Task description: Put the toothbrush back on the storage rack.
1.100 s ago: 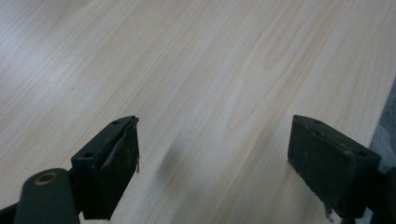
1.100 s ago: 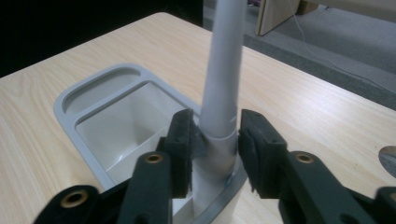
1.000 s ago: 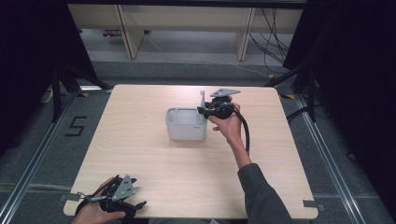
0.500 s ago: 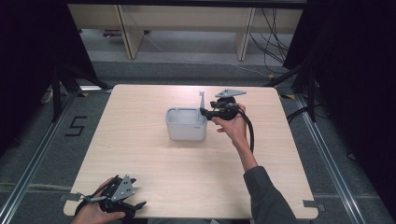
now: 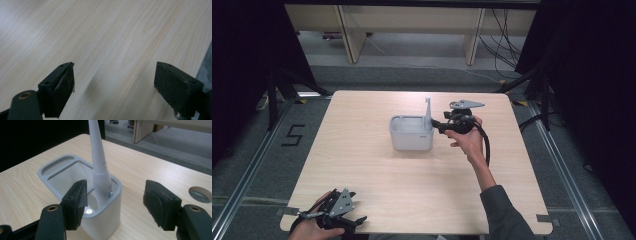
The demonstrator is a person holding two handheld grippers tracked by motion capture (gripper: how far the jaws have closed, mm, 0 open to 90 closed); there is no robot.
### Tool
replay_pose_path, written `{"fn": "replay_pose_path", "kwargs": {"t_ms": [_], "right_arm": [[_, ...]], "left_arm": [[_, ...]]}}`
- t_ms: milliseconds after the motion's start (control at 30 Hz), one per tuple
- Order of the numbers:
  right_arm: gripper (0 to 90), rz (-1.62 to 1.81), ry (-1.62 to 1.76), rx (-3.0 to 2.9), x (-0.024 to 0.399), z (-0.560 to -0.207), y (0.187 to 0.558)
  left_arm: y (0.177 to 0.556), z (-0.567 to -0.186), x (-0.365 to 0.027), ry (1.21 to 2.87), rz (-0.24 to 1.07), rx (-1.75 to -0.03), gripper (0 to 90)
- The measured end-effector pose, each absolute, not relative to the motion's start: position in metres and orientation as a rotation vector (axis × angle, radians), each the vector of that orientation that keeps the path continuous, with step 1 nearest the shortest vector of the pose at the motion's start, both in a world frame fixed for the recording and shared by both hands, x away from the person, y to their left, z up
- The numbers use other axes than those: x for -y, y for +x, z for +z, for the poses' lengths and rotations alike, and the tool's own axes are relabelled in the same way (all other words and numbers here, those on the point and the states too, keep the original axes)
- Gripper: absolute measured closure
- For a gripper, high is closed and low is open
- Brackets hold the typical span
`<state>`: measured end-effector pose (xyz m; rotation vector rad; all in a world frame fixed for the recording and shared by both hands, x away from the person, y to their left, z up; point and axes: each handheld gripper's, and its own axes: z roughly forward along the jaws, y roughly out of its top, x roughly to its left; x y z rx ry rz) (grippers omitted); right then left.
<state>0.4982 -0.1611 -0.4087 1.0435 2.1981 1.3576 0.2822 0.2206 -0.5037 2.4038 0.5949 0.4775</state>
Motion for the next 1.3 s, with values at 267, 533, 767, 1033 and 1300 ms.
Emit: {"fn": "replay_pose_path", "kwargs": {"t_ms": [267,533,767,1033,1300], "right_arm": [[32.4,1.389,1.074,-2.189,0.165,-0.408,0.484],[31.3,1.402,1.063,-2.174,0.173,-0.408,0.472],[30.8,1.414,1.081,-2.17,0.177,-0.41,0.467],[30.1,1.413,1.065,-2.175,0.178,-0.412,0.462],[28.1,1.426,1.074,-2.166,0.182,-0.412,0.456]], "left_arm": [[0.283,-0.503,-0.22,2.408,0.465,-0.581,16.3],[0.283,-0.504,-0.22,2.403,0.477,-0.589,16.3],[0.284,-0.503,-0.22,2.4,0.474,-0.588,16.3],[0.284,-0.503,-0.219,2.408,0.483,-0.584,16.3],[0.285,-0.503,-0.219,2.402,0.477,-0.581,16.3]]}}
